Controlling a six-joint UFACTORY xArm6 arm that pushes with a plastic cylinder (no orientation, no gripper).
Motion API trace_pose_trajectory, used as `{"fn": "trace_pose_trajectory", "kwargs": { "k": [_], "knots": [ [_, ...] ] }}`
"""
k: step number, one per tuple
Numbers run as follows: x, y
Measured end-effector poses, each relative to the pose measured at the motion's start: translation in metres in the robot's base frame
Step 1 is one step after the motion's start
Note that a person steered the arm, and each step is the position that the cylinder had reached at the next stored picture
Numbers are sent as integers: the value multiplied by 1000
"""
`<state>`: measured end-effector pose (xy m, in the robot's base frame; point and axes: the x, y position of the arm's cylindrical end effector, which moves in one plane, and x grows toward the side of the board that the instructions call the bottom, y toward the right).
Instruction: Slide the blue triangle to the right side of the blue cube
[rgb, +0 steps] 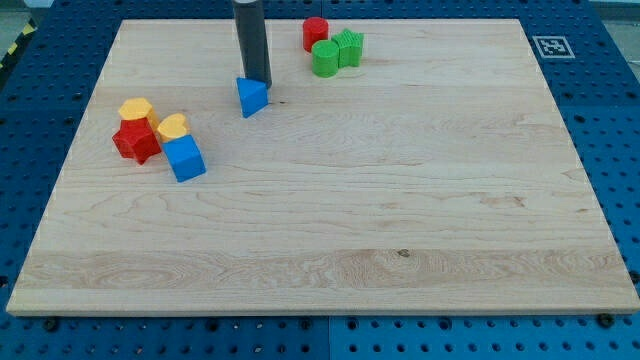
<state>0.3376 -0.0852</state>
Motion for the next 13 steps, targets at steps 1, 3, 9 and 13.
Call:
{"fn": "trace_pose_trajectory", "kwargs": {
  "k": [1, 3, 9, 13],
  "knots": [
    [27, 0],
    [65, 0],
    [26, -17],
    [57, -26]
  ]
}}
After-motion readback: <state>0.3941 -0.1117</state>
